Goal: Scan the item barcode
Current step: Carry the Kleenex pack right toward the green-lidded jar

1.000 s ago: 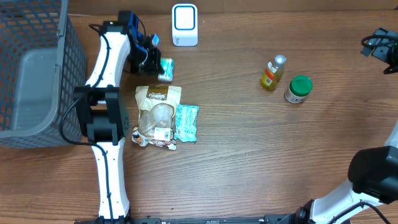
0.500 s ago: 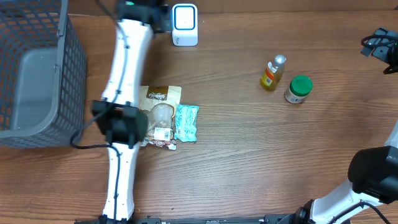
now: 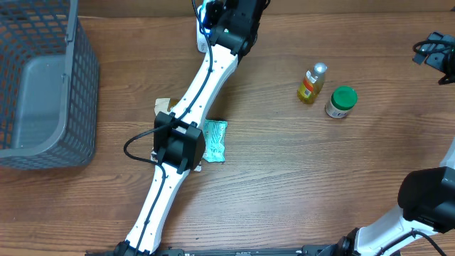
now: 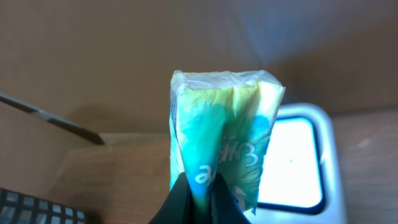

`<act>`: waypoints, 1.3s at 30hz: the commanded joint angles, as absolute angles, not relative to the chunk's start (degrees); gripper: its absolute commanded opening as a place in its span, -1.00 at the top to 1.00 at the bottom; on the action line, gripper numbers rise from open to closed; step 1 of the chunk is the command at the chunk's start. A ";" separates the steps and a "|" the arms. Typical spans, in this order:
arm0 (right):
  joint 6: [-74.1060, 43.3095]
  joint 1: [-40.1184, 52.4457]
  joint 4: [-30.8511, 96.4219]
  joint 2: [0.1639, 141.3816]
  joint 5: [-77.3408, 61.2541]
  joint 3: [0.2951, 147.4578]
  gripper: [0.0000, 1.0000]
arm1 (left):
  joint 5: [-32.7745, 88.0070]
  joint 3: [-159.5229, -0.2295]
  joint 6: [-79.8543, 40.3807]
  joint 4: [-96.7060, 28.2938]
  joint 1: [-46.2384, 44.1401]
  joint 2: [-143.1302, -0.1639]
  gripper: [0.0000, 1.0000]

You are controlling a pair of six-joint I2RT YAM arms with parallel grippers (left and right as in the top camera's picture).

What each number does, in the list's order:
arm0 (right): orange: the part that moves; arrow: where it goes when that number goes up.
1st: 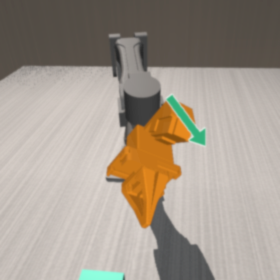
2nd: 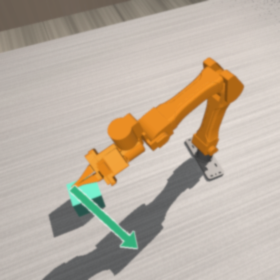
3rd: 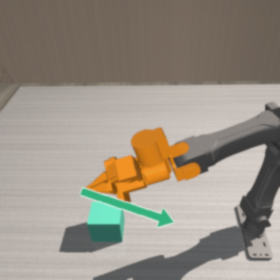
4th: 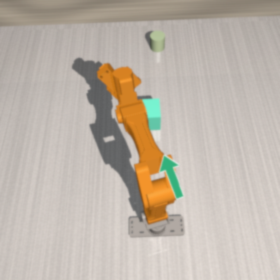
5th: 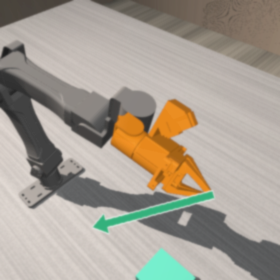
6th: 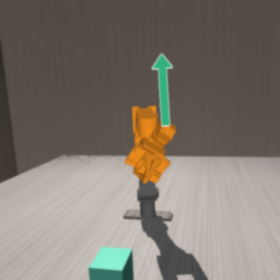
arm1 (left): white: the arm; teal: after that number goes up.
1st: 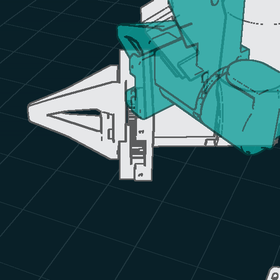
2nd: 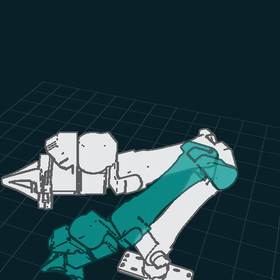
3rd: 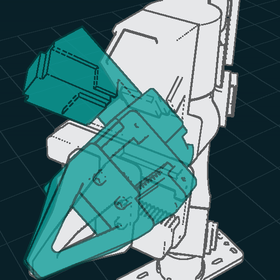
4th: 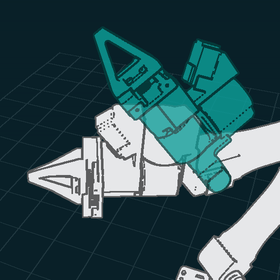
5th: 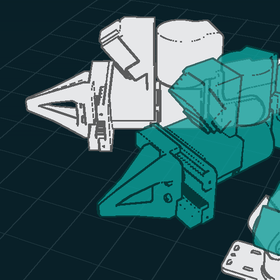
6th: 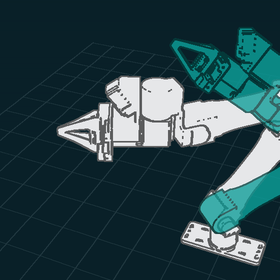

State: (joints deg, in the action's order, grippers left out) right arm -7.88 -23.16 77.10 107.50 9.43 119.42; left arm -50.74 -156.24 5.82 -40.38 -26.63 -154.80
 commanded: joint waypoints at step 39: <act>-8.14 -23.22 76.82 107.15 9.85 119.92 -1.00 | 14.28 -152.86 -17.12 -92.90 -30.41 -144.14 0.92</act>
State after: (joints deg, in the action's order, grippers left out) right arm -7.90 -23.16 77.12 107.50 9.41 119.42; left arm 8.73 -155.48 -13.91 -92.71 -26.61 -142.69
